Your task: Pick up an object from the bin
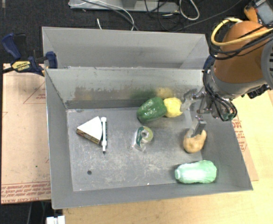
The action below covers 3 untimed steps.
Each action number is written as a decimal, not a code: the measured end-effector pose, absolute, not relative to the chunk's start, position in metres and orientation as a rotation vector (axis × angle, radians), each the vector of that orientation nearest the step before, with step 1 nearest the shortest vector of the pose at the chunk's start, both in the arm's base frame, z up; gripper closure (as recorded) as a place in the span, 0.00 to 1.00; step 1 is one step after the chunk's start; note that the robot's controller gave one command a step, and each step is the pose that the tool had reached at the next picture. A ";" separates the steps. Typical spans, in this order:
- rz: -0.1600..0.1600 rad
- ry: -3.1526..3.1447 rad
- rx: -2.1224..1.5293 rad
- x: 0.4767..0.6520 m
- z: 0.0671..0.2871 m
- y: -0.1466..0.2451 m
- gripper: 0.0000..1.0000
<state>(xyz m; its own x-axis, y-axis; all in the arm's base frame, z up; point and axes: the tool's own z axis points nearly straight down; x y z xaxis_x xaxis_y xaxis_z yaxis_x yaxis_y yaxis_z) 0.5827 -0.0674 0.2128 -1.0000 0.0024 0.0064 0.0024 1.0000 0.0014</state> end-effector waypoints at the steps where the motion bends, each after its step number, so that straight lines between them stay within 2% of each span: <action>1: -0.001 -3.142 -0.001 0.584 0.217 -0.067 0.00; 2: -0.003 -3.129 -0.100 0.542 0.132 -0.108 0.00; 3: -0.003 -3.130 0.329 0.555 0.088 -0.097 0.00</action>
Offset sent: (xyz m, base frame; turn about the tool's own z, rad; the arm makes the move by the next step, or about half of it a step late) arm -0.0386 -0.0401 -0.0747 0.0592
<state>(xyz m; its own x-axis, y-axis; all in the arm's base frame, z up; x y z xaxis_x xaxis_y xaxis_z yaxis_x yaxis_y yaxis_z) 0.5552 -0.0972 0.0880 -0.9781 -0.2082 -0.0061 -0.2082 0.9781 0.0012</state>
